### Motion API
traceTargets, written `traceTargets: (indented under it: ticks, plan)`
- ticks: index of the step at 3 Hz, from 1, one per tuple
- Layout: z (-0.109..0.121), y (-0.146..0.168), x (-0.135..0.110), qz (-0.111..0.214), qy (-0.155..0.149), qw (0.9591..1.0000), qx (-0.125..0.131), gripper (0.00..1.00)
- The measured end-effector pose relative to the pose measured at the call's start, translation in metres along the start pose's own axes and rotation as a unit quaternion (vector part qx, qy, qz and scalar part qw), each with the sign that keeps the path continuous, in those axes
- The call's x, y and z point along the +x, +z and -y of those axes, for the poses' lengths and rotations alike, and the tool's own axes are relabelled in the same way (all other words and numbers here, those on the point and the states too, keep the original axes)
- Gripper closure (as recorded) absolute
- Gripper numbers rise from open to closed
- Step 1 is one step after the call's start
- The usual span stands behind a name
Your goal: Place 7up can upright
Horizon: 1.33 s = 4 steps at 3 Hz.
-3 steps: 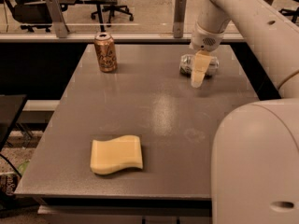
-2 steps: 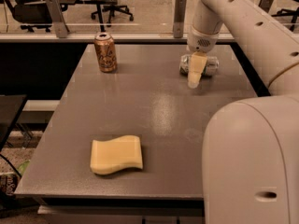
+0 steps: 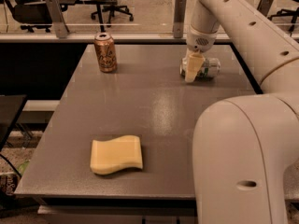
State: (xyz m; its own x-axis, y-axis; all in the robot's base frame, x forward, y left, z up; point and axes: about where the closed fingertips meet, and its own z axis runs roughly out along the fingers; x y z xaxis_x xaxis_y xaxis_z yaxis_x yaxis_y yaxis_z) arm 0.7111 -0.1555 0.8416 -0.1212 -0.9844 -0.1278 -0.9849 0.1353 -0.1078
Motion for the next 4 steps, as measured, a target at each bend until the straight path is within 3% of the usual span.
traceTargets:
  ticks: [1,2,3,4]
  plan:
    - [-0.002,-0.012,-0.005,0.025,0.01,0.9996,0.002,0.7]
    - [-0.008,-0.03,-0.014,0.059,0.016,0.9981,0.005,0.93]
    - [-0.022,-0.059,-0.026,0.126,0.032,0.9915,0.007,1.0]
    - [-0.045,-0.085,-0.041,0.237,0.047,0.9703,0.001,1.0]
